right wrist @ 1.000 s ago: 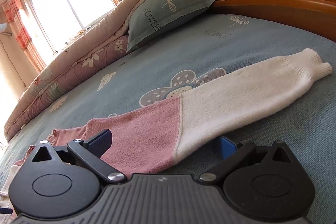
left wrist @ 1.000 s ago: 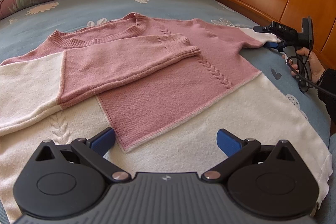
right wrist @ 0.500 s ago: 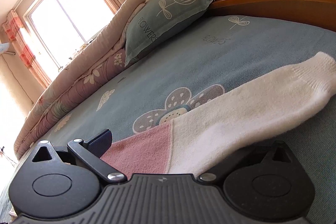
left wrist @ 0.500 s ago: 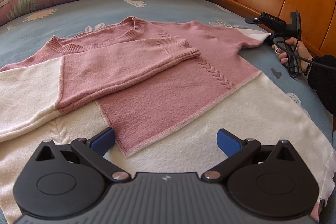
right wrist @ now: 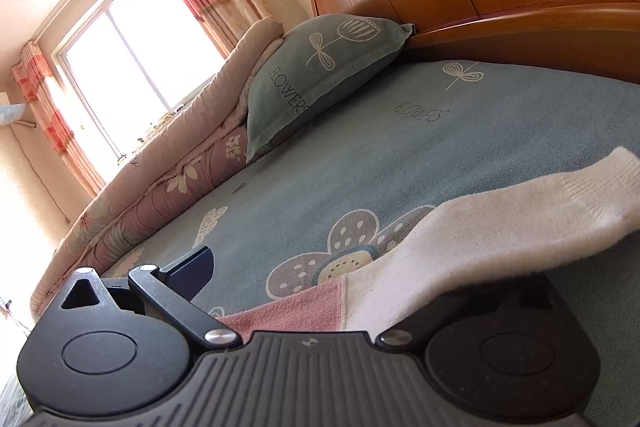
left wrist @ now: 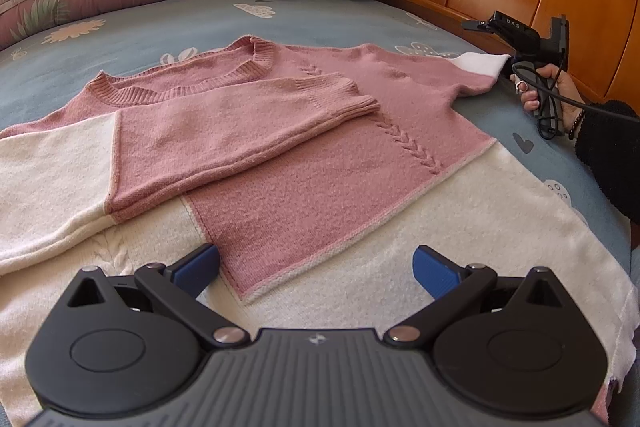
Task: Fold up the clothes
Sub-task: 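Lift the cream cuff with the right tool and carry it across the sweater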
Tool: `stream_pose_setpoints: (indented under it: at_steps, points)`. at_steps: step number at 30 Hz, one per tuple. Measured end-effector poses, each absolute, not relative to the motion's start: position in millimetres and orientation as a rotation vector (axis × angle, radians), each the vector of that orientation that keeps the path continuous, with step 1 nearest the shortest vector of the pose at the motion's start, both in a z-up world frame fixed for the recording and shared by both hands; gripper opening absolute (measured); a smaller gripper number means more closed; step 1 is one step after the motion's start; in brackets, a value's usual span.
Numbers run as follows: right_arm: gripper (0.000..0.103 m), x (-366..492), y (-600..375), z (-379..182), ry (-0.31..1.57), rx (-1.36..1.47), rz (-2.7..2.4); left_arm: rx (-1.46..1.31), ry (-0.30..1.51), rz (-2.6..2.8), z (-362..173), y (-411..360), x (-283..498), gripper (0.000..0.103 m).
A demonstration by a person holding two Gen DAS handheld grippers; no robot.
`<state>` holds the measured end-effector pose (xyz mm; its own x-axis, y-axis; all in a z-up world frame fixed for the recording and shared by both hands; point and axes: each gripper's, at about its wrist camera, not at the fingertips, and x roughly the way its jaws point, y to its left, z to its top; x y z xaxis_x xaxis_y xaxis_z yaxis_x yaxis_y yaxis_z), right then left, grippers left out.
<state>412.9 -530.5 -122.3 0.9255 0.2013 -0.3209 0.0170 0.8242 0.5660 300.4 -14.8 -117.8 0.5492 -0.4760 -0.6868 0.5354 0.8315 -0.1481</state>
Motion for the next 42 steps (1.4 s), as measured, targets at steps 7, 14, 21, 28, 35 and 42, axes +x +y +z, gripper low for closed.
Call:
stream_pose_setpoints:
  at_steps: [7,14,21,28,35,42]
  points:
    - [0.103,415,-499,-95,0.348,0.583,0.189,0.063,0.798,-0.6,-116,-13,302,0.102]
    - [0.103,411,-457,-74,0.372,0.538,0.229,0.049,0.805,-0.61,-107,-6,303,0.102]
    - [0.103,408,-421,-55,0.385,0.556,0.246,0.131,0.74,-0.699,-88,4,292,0.102]
    - [0.103,411,-394,-18,0.376,0.575,0.292,0.136,0.718,-0.755,-77,12,285,0.102]
    - [0.103,418,-351,6,0.421,0.49,0.337,0.125,0.732,-0.745,-79,23,287,0.102]
    - [0.103,423,-315,22,0.429,0.455,0.399,0.074,0.736,-0.707,-77,39,294,0.102]
